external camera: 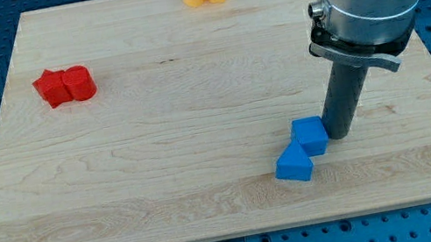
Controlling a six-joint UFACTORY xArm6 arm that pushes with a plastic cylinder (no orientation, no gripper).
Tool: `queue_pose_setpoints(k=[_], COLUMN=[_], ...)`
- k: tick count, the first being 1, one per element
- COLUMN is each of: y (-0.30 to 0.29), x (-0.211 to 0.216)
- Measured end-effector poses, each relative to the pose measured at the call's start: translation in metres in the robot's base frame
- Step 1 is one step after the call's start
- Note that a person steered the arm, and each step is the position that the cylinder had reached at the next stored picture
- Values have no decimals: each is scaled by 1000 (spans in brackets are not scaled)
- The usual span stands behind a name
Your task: Move the blue cube above the blue triangle
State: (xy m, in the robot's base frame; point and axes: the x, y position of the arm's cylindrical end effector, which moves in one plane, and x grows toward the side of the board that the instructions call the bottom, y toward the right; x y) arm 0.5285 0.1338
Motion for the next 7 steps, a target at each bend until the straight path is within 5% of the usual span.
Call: queue_pose_setpoints(k=[2, 7], y=[29, -7], x=[56, 19])
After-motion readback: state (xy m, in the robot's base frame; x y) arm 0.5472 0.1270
